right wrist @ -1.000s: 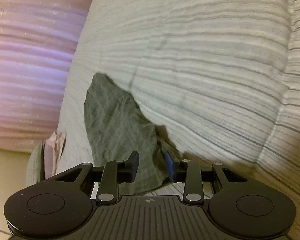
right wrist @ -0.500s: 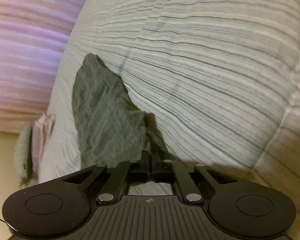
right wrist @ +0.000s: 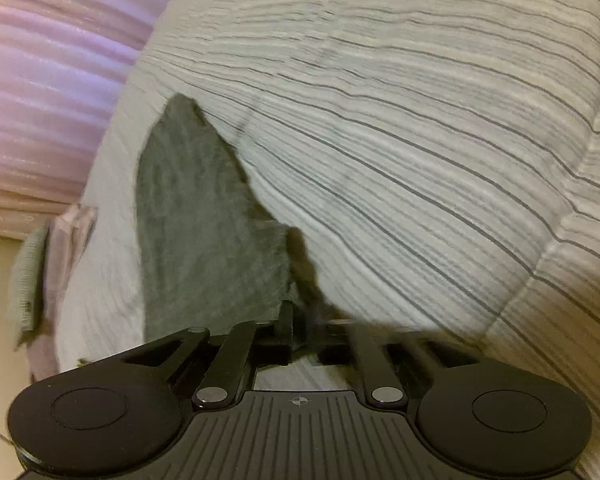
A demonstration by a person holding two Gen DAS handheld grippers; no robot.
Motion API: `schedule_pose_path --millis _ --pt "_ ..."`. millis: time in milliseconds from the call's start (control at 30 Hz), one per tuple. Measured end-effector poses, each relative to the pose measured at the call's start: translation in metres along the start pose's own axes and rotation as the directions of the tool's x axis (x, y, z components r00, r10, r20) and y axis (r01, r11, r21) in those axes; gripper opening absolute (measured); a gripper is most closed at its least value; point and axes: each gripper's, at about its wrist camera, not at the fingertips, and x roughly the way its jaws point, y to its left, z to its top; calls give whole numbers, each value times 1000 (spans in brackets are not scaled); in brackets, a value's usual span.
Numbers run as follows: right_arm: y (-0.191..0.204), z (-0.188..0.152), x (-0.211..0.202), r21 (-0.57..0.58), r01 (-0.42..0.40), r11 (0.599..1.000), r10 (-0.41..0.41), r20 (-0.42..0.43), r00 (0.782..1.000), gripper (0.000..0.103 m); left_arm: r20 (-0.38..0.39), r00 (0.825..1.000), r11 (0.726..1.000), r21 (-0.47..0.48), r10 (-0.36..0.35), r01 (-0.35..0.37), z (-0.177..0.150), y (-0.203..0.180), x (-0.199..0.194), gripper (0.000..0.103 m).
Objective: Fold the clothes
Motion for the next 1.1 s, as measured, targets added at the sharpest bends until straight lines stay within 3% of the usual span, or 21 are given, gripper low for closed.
schedule_pose_path --millis 33,100,300,333,367,400,467,667,800,900,1100 --pt "-1 0 -3 -3 -4 1000 4 11 1000 73 15 1000 1000 -18 -7 7 3 3 -4 33" --pt "-2 1 -8 -10 -12 1000 12 32 999 73 31 999 998 -64 -23 25 8 11 -6 35" --pt "-12 4 22 22 -110 994 110 -11 994 69 -54 994 992 -88 -90 85 12 13 37 32" --pt "-13 5 28 26 -133 991 134 -18 991 62 -61 995 993 -84 -83 78 10 13 42 27" --pt "-15 6 35 37 -145 989 146 -34 989 38 -63 994 992 -97 -84 78 8 14 45 9" --pt "-16 8 42 52 -147 988 149 -59 987 15 -65 994 990 -116 -89 81 5 17 47 5" --pt "-17 12 47 63 -152 986 158 -99 982 7 -45 994 983 -161 -99 91 0 18 46 4" --pt "4 53 -3 -82 -200 976 189 -127 974 5 53 990 970 -201 -129 137 -23 -10 17 3" --pt "9 89 -51 -213 -228 950 199 -149 969 5 110 984 963 -217 -141 162 -61 -58 6 4" --pt "-13 108 -75 -265 -204 942 159 -183 970 5 135 983 960 -233 -124 154 -97 -93 10 4" --pt "-80 117 -91 -278 -123 953 43 -276 960 5 128 992 957 -288 0 37 -176 -138 38 4"
